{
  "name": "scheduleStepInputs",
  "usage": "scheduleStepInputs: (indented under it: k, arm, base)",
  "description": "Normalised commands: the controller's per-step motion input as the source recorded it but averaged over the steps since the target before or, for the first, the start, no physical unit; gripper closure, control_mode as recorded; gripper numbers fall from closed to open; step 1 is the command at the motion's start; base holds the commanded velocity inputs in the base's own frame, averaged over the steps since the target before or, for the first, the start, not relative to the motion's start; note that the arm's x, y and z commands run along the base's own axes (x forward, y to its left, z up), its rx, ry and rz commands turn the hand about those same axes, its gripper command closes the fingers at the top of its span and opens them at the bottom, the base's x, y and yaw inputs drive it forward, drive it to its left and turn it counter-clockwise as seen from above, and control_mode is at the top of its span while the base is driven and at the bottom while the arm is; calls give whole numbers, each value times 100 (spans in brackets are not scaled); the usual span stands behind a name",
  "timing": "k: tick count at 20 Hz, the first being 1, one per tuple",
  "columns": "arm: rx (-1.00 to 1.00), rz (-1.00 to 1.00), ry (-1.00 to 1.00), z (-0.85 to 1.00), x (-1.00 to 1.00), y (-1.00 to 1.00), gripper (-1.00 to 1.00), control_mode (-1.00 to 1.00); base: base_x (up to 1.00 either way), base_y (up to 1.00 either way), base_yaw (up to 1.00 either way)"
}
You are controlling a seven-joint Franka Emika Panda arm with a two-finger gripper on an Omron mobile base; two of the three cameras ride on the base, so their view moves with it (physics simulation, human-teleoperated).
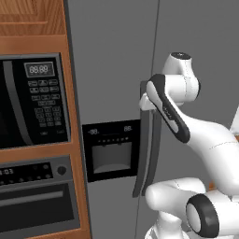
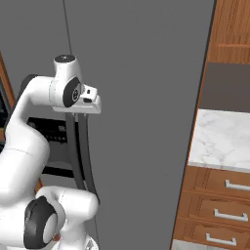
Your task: Take the cake and donut from the fridge and place them on the empty tray on the dining counter.
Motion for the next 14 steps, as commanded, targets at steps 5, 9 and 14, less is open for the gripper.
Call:
scheduleStepInputs:
  k: [5,9,14]
  arm:
    - [0,-1,-23,-8,-61,0,-100,-100]
    - [0,0,-41,-25,-100,-20,-100,-100]
    - [0,0,-29,-35,-87,0,-100,-100]
  base:
    - [0,0,0]
    - [0,0,0]
    - [0,0,0]
